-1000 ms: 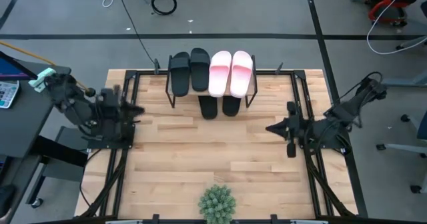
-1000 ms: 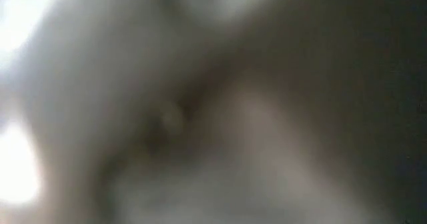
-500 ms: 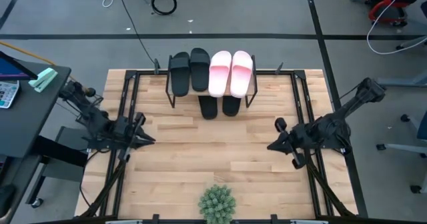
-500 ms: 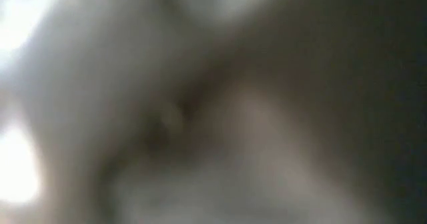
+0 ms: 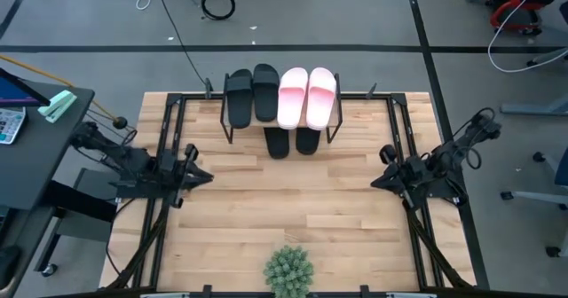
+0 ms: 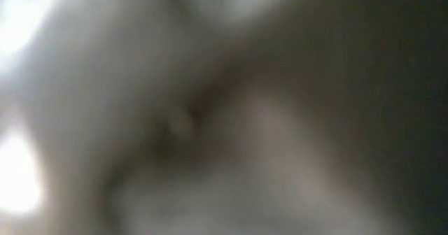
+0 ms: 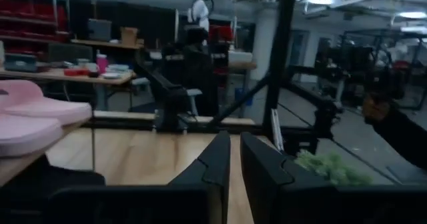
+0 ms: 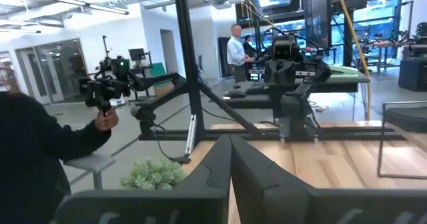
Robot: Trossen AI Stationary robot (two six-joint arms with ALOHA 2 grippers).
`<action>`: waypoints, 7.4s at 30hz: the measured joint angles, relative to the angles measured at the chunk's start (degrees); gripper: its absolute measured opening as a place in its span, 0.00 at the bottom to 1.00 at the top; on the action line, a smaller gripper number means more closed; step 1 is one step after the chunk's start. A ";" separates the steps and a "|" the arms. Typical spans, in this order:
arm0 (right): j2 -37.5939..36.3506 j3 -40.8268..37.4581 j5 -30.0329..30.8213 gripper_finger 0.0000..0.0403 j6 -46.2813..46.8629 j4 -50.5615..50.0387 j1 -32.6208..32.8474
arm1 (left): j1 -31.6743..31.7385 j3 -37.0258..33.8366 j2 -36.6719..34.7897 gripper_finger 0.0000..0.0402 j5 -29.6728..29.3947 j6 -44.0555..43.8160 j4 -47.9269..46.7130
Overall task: Pick and place slides into the shelf
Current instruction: Return to Home Position
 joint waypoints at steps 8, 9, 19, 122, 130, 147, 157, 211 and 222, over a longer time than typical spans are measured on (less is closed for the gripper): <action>-3.19 -0.65 1.09 0.04 -0.52 -2.38 0.00 | 5.84 0.00 -6.66 0.09 4.47 0.45 0.28; -3.18 -1.53 1.15 0.04 -0.94 -1.44 0.00 | 6.37 0.00 -7.11 0.09 6.00 0.64 0.28; -3.28 -13.98 1.23 0.04 -1.95 19.12 -0.07 | 9.89 -4.76 -7.08 0.11 10.22 -2.58 3.70; -3.04 -15.74 6.63 0.03 -2.45 16.08 -0.05 | 10.46 -8.66 -6.66 0.06 9.39 -11.54 -13.37; -3.04 -15.74 6.63 0.03 -2.45 16.10 -0.07 | 10.46 -8.66 -6.66 0.08 9.39 -11.54 -13.36; -3.04 -15.74 6.63 0.03 -2.51 16.09 -0.07 | 10.46 -8.63 -6.66 0.07 9.39 -11.54 -13.35; -3.04 -15.74 6.63 0.03 -2.56 16.09 -0.07 | 10.46 -8.59 -6.66 0.10 9.39 -11.54 -13.35; -3.04 -15.74 6.63 0.03 -2.60 16.08 -0.05 | 10.46 -8.59 -6.66 0.08 9.42 -11.54 -13.35; -3.02 -15.74 6.63 0.03 -2.60 16.10 -0.04 | 10.46 -8.59 -6.66 0.08 9.42 -11.54 -13.35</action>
